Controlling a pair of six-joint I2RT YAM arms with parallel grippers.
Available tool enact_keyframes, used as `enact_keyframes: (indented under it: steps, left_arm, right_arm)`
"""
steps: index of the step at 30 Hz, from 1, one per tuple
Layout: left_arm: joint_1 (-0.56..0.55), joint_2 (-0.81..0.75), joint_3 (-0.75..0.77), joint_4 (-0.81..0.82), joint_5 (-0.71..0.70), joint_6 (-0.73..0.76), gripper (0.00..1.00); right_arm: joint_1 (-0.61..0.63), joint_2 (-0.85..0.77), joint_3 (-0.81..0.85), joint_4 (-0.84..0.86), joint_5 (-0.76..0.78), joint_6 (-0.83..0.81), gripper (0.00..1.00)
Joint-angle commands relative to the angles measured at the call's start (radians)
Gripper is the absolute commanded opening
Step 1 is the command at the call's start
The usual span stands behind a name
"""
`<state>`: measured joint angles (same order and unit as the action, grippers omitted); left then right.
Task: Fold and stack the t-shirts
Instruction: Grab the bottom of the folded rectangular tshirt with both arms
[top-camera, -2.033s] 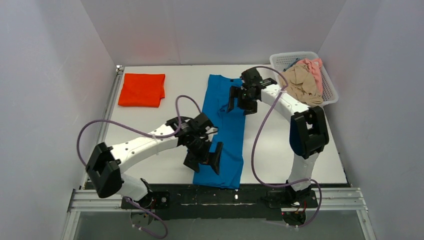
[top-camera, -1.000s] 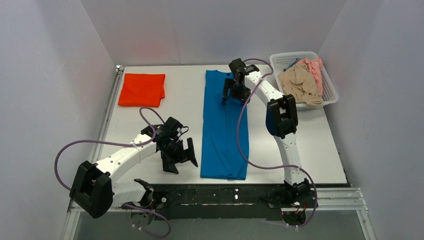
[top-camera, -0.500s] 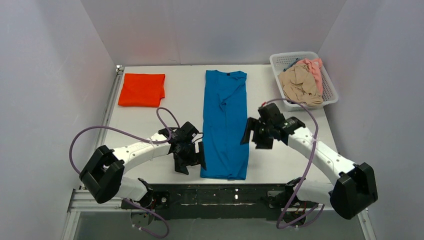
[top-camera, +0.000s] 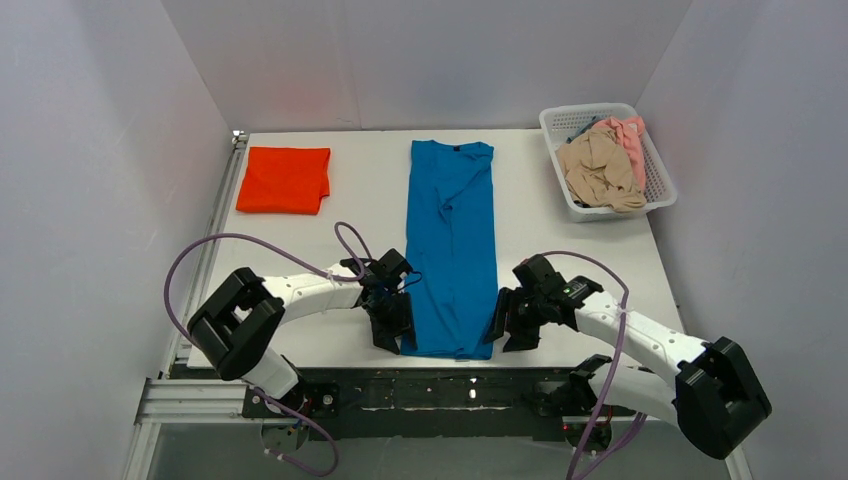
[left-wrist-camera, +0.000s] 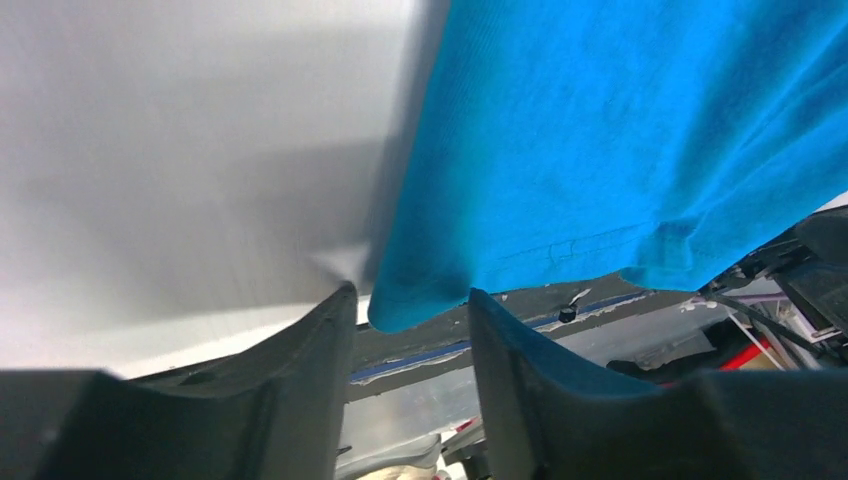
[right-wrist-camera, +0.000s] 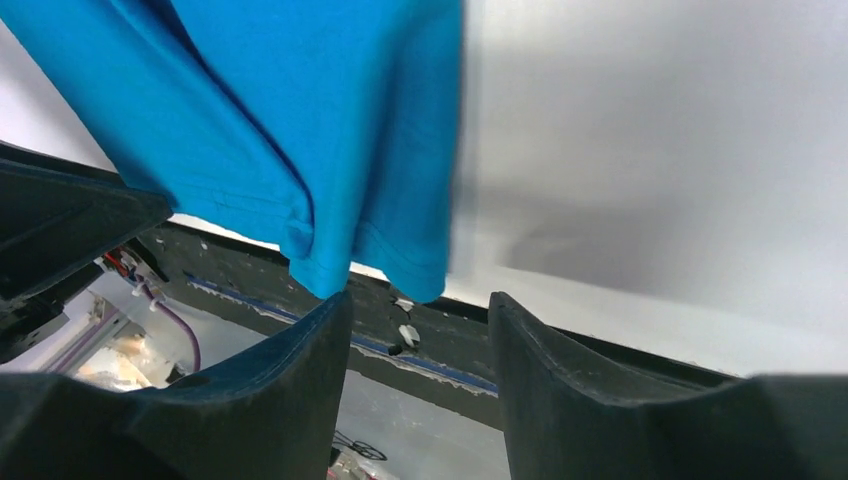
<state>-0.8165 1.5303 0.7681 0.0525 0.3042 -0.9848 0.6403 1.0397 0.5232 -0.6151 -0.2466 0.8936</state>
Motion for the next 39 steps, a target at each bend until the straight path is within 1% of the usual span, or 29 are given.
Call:
enact_keyframes:
  steps: [1,2,5,7,9,13,14,20,23,24,25,26,30,33,36,39]
  left_arm:
    - [-0.011,0.067,-0.028,-0.059,-0.047,-0.008,0.39]
    - [-0.011,0.069,-0.030,-0.059,-0.046,-0.010,0.38]
    - [-0.010,0.074,-0.031,-0.059,-0.050,-0.012,0.28]
    - [-0.010,0.078,-0.031,-0.059,-0.053,-0.015,0.23]
    - [-0.011,0.084,-0.030,-0.059,-0.056,-0.015,0.17]
    - [-0.010,0.098,-0.024,-0.059,-0.054,-0.017,0.02]
    - [-0.010,0.096,-0.025,-0.059,-0.054,-0.017,0.00]
    - [-0.011,0.081,-0.029,-0.059,-0.048,-0.011,0.00]
    - [-0.010,0.069,-0.039,-0.059,-0.051,-0.008,0.00]
    - [-0.011,0.059,-0.043,-0.059,-0.055,-0.008,0.00]
    - [-0.010,0.047,-0.049,-0.059,-0.057,-0.007,0.00]
    - [-0.011,0.035,-0.053,-0.065,-0.061,-0.003,0.00]
    - [-0.010,-0.044,-0.090,-0.144,-0.109,0.024,0.00]
    - [-0.010,-0.111,-0.130,-0.170,-0.141,0.033,0.00]
    - [-0.010,-0.151,-0.167,-0.157,-0.126,0.017,0.00]
    - [-0.019,-0.176,-0.179,-0.155,-0.110,0.010,0.00]
  right_arm:
    - [0.039,0.064,-0.006,0.115,-0.046,0.048,0.59]
    - [0.048,0.085,-0.004,0.116,-0.047,0.050,0.58]
    - [0.062,0.125,-0.005,0.105,-0.034,0.054,0.53]
    - [0.066,0.134,-0.015,0.106,-0.035,0.062,0.48]
    - [0.071,0.137,-0.029,0.104,-0.038,0.069,0.45]
    - [0.076,0.142,-0.060,0.117,-0.043,0.089,0.41]
    - [0.077,0.145,-0.065,0.127,-0.048,0.094,0.40]
    - [0.079,0.152,-0.061,0.168,-0.051,0.096,0.32]
    - [0.079,0.156,-0.063,0.192,-0.057,0.093,0.26]
    - [0.079,0.158,-0.067,0.201,-0.055,0.093,0.21]
    - [0.079,0.158,-0.071,0.202,-0.054,0.093,0.12]
    - [0.079,0.154,-0.070,0.187,-0.051,0.091,0.01]
    - [0.079,0.058,-0.079,0.045,-0.058,0.069,0.01]
    - [0.079,-0.043,-0.111,-0.051,-0.126,0.061,0.01]
    - [0.079,-0.117,-0.150,-0.084,-0.187,0.078,0.01]
    - [0.079,-0.165,-0.163,-0.090,-0.186,0.089,0.01]
